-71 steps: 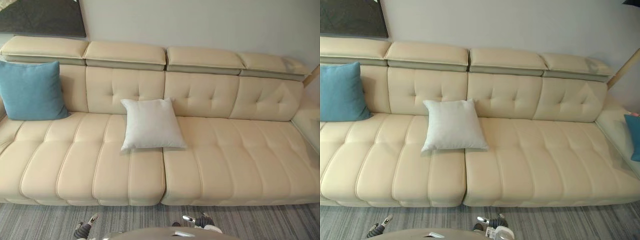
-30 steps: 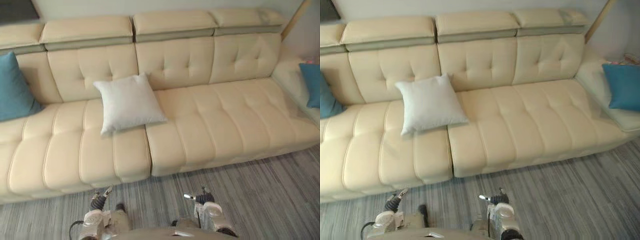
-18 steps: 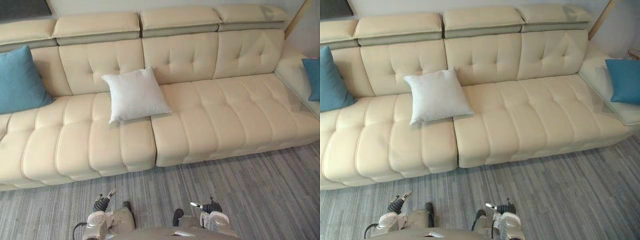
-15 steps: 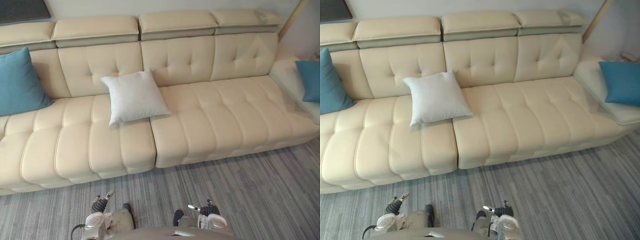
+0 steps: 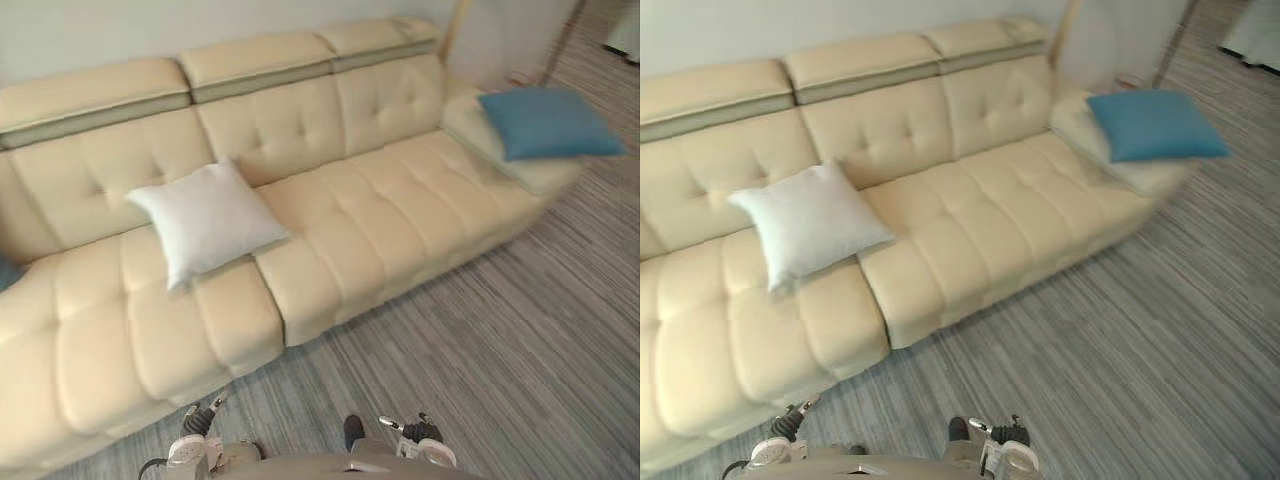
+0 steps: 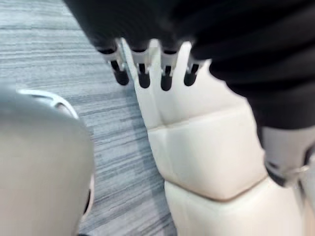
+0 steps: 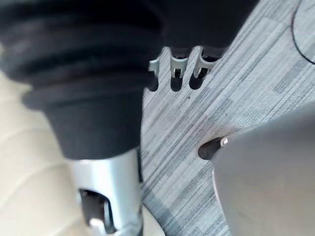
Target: Pick up cushions and gather them together orderly.
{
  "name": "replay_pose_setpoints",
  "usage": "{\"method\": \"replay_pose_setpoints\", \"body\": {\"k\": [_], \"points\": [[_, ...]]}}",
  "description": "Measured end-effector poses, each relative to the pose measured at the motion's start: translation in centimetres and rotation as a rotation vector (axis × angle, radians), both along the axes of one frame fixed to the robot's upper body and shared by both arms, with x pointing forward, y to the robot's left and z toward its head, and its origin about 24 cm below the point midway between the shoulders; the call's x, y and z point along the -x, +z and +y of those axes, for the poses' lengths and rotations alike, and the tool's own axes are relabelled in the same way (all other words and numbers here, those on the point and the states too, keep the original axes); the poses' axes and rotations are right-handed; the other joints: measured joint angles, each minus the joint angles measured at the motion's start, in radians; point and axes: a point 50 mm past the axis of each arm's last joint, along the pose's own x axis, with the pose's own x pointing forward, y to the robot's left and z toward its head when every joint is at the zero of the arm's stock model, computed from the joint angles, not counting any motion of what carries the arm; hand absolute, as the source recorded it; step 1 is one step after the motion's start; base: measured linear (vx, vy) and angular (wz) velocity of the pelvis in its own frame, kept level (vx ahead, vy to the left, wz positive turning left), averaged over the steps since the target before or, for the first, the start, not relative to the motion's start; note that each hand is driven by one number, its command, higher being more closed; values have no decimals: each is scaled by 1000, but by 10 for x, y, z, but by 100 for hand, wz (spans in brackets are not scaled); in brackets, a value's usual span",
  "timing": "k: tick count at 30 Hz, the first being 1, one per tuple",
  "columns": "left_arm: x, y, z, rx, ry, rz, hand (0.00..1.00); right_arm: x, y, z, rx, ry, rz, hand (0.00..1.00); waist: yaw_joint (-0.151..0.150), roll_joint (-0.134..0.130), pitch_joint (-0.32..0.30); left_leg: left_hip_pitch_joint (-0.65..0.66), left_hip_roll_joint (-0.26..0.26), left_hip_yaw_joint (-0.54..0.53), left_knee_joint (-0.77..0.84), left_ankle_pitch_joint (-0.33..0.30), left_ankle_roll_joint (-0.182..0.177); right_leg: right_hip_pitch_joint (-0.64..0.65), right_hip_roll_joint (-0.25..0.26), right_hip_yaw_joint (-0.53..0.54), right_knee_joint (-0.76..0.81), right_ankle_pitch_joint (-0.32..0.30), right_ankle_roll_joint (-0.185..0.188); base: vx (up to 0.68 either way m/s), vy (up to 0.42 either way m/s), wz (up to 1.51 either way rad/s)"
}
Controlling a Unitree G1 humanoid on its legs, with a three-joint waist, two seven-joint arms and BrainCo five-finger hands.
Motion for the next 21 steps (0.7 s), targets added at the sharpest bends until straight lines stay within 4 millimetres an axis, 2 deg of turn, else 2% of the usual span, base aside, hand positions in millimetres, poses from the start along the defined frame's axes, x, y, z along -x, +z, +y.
{"method": "replay_pose_setpoints", "body": {"k": [1, 2, 3, 4, 6, 7, 9, 10, 11, 13, 15, 16, 17, 18, 19, 20, 21], "points": [[-1, 0, -1, 0, -8, 1, 0, -2, 0, 0, 0, 2, -4, 0, 1, 2, 1, 3, 7, 18, -2, -2, 3, -11, 9, -10, -9, 22, -9, 18, -18, -152], [-3, 0, -3, -1, -27, 0, 0, -8, 2, 0, 2, 7, -19, 0, 2, 10, 6, 7, 19, 57, -9, 0, 11, -26, 26, -38, -42, 75, -46, -2, -43, -163], [-9, 1, -6, -4, -56, -12, 0, -15, 4, 1, 1, 14, -36, 0, -4, 28, 18, 11, 44, 145, -16, 7, 20, -36, 32, -150, -81, 84, -125, 11, -50, -166], [-12, 2, -8, -1, -64, -16, 0, -18, 5, 0, 2, 15, -42, 0, -6, 29, 19, 16, 51, 184, -18, 10, 23, -48, 26, -237, -56, 44, -142, 37, -54, -160], [-14, 2, -15, -1, -124, -18, 0, -16, 4, -10, 26, 18, -16, 0, -12, 65, 40, 77, 75, 289, -19, 17, 16, -56, -37, -536, 41, -45, -152, 82, -41, -152], [-15, 3, -13, -12, -142, -17, 0, -16, 4, -11, 32, 27, -14, 0, -16, 68, 42, 97, 70, 292, -18, 19, 13, -46, -62, -613, 62, -46, -153, 120, -75, -112], [-14, 3, -12, -15, -148, -16, 0, -14, 4, -15, 36, 19, -8, 0, -28, 72, 41, 128, 68, 293, -41, 27, -2, -40, -73, -685, 88, -59, -148, 133, -131, -69], [-17, 4, -9, -25, -155, -21, 0, -15, 5, -18, 45, 23, -10, 0, -32, 76, 40, 144, 67, 290, -69, 35, -15, -39, -70, -707, 97, -74, -133, 108, -153, -59], [-18, 4, -10, -25, -160, -25, 0, -15, 5, -20, 51, 25, -7, 0, -32, 83, 41, 146, 67, 283, -81, 39, -20, -42, -58, -689, 94, -75, -127, 104, -174, -57], [-15, 2, -15, -17, -188, -13, 0, -16, 5, -26, 61, 25, 3, 0, -16, 100, 51, 161, 84, 279, -85, 40, -22, -50, -17, -631, 87, -74, -110, 61, -102, -76], [-12, 1, -16, -14, -192, -2, 0, -15, 5, -27, 64, 21, 3, 0, -17, 102, 52, 164, 115, 276, -26, 41, -22, -56, 4, -600, 104, -99, -111, 45, -68, -67], [-9, -1, -17, -11, -192, 14, 0, -15, 5, -28, 65, 20, 5, 0, -19, 102, 55, 153, 151, 265, 59, 40, -22, -52, 17, -580, 119, -121, -115, 75, -100, -68], [-7, -1, -18, -4, -187, 16, 0, -13, 5, -29, 68, 18, 8, 0, -19, 106, 64, 120, 219, 232, 230, 52, -4, -27, 46, -548, 121, -136, -122, 85, -105, -66], [-5, -2, -19, -2, -186, 20, 0, -13, 5, -29, 69, 19, 10, 0, -17, 105, 66, 103, 234, 217, 276, 56, 8, -21, 52, -535, 121, -137, -124, 125, -101, -77], [-8, -1, -21, 2, -186, 10, 0, -13, 5, -28, 68, 24, 11, 0, -8, 104, 71, 53, 234, 112, 371, 44, 36, -9, 65, -495, 117, -144, -130, 117, -13, -94], [-11, 0, -22, 3, -186, -1, 0, -15, 5, -31, 76, 23, 11, 0, -2, 104, 76, -1, 163, -31, 399, -12, 12, 2, 72, -443, 110, -146, -134, 122, 20, -100], [-13, 1, -21, 3, -185, -5, 0, -15, 5, -31, 78, 23, 13, 0, -1, 105, 82, -18, 130, -75, 394, -30, 10, 13, 72, -426, 107, -146, -134, 105, 41, -80]]}}
